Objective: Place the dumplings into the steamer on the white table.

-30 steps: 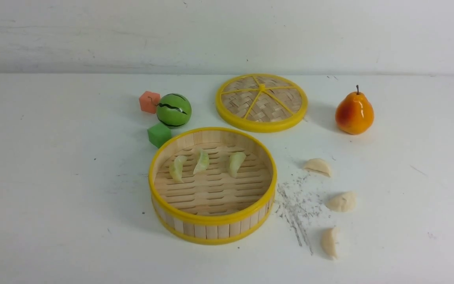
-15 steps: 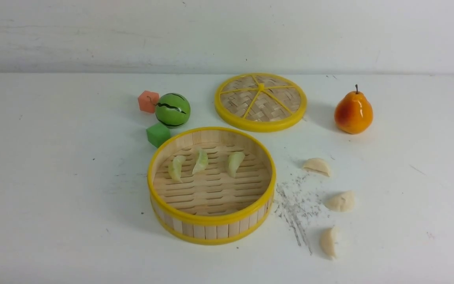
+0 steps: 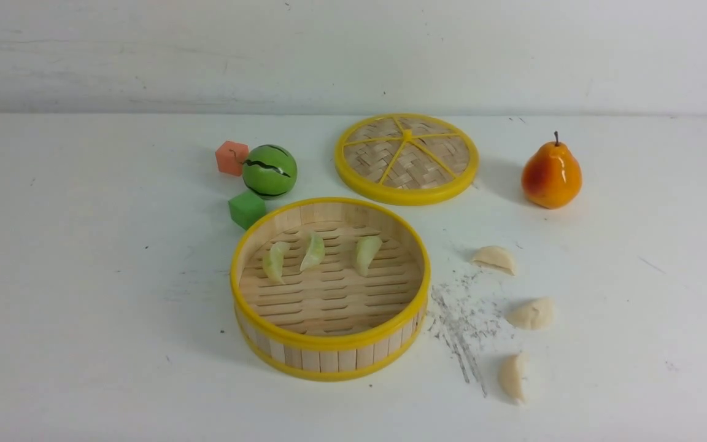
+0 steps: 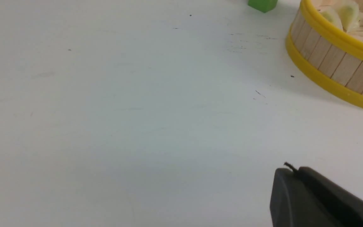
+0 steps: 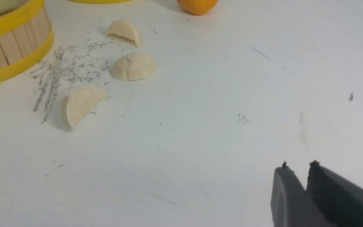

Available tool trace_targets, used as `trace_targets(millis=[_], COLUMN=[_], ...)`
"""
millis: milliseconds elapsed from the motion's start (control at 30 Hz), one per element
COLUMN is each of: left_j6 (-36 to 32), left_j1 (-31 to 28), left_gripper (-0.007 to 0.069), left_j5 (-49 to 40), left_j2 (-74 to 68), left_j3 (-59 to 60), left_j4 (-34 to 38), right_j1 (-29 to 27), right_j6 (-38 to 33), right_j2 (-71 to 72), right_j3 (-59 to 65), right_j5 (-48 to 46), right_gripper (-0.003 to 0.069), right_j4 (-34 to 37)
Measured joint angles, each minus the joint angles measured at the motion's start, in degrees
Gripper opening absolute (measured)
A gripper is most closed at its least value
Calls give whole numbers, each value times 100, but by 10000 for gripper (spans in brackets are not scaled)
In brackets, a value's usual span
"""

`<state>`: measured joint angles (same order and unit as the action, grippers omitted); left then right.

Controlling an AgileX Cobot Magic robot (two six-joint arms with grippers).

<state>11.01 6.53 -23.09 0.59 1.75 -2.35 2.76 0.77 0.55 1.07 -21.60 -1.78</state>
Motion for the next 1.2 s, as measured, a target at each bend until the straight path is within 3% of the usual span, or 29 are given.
trace_targets(millis=[1200], left_j6=[-19], left_j1=[0], left_gripper=[25], left_j5=[64], left_j2=[0], left_j3=[0], left_j4=[15], right_j1=[0], right_j6=[0], right_j2=[5], right_j3=[0], right_j5=[0], right_gripper=[153], right_j4=[-3])
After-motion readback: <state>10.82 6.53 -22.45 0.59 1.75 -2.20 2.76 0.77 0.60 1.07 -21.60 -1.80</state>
